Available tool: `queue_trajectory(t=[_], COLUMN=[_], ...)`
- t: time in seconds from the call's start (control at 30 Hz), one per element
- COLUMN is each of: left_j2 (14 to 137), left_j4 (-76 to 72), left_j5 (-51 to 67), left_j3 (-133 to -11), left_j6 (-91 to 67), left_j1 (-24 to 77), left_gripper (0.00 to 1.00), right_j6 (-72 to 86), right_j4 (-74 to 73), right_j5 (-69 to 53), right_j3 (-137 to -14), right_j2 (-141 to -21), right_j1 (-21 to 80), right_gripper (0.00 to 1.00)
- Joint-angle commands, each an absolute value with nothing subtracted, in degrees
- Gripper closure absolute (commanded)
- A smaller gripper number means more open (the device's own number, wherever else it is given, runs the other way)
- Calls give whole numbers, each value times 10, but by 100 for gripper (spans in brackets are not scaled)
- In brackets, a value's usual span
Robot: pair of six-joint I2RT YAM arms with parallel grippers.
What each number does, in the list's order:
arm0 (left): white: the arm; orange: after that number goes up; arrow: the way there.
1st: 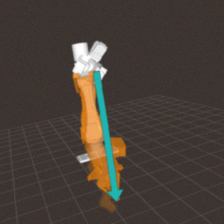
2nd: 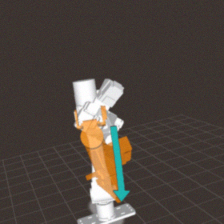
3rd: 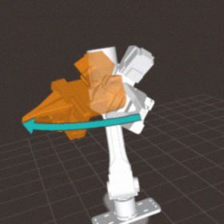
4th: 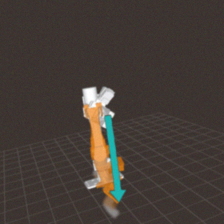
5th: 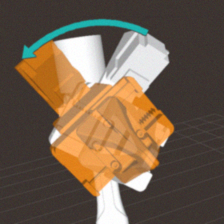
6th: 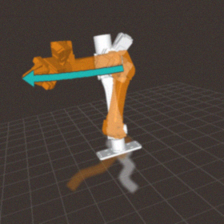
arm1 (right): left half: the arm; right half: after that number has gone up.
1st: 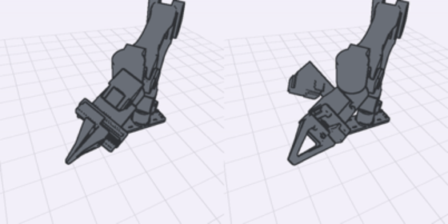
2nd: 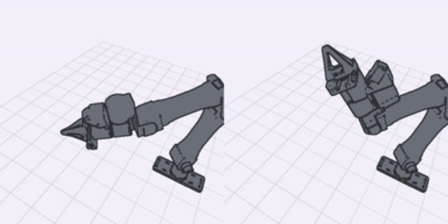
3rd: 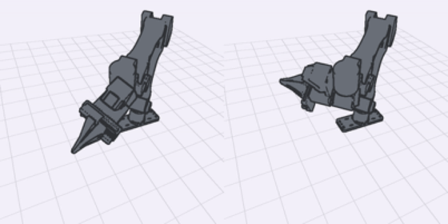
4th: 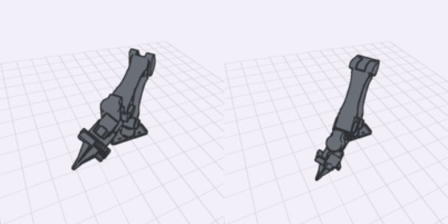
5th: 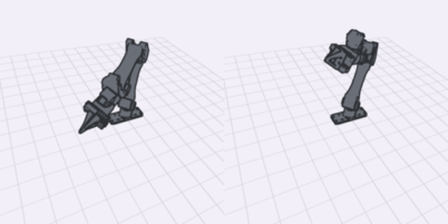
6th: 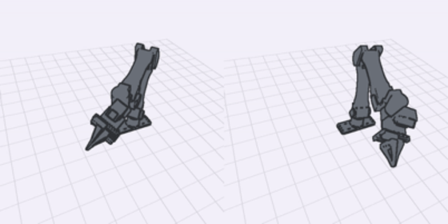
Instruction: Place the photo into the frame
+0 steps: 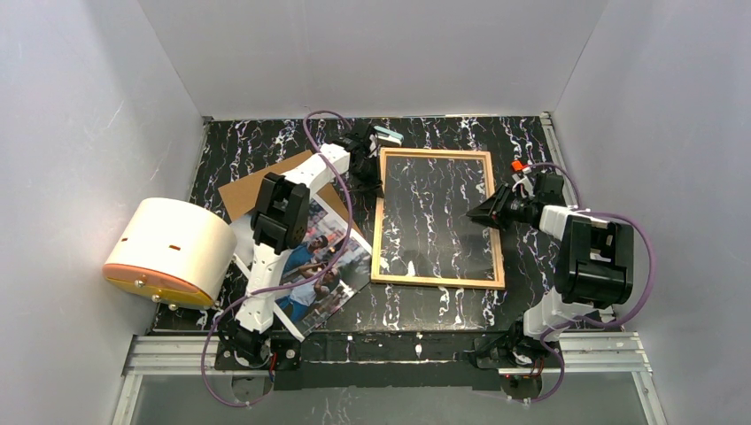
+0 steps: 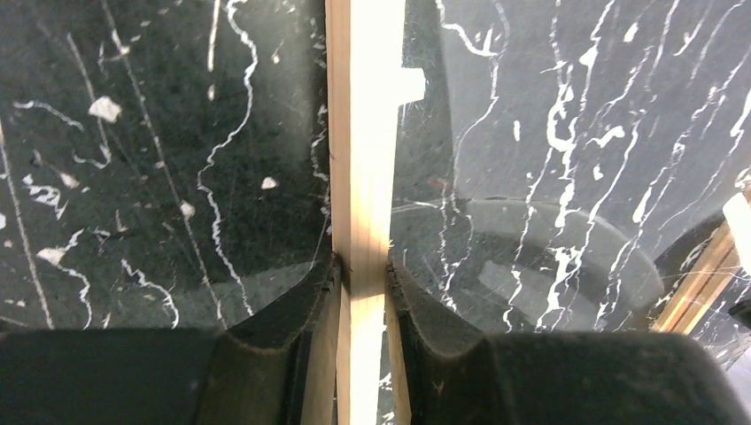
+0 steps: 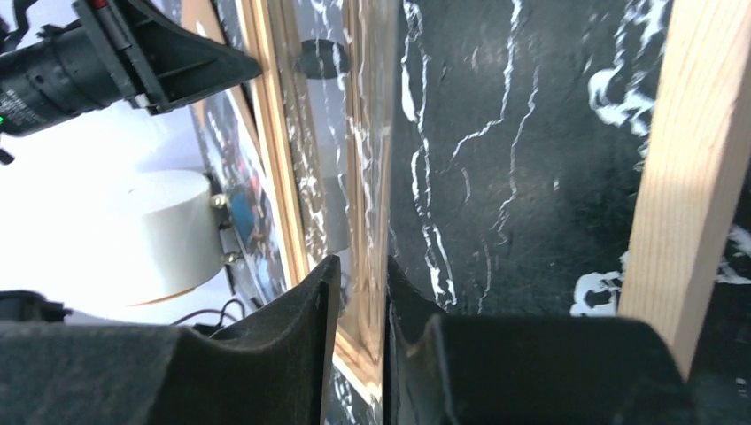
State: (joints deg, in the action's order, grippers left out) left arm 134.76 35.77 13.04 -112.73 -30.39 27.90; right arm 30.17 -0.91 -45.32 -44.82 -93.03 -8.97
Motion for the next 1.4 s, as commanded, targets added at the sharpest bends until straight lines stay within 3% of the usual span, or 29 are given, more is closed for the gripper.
queue_trajectory(t=[0.0,0.33,0.43,0.6,0.77,1.1,1.17,1.37], left_j2=[1309,1254,1248,1244,1219,1238,1245,1257], left_j4=[426,420,417,450,434,361,355,356], left_j5=[129,223,307,241,198,201,208,204], left_j3=[-1126,-1085,-1117,-1134,-1074,-991,-988,-988], left_j6=[-291,-302,-339,-320,-296,-247,-237,-218], left_j1=[262,226,219,212,196,162,156,147], left_gripper=[100,100,100,100,100,100,100,92], right_j6=[340,438,444,440,446,510,502,462], right_j4=[51,168,160,134,148,295,297,255], right_j5=[-532,-576,-568,-568,-564,-531,-527,-493], right_j3=[-419,-377,-386,-417,-422,-410,-412,-437], right_j2=[-912,-915,-905,-908,-929,-1000,-1012,-1020], right_j1=[-87,-45,-38,-35,-7,68,70,69], right_gripper=[72,76,76,75,74,75,72,46])
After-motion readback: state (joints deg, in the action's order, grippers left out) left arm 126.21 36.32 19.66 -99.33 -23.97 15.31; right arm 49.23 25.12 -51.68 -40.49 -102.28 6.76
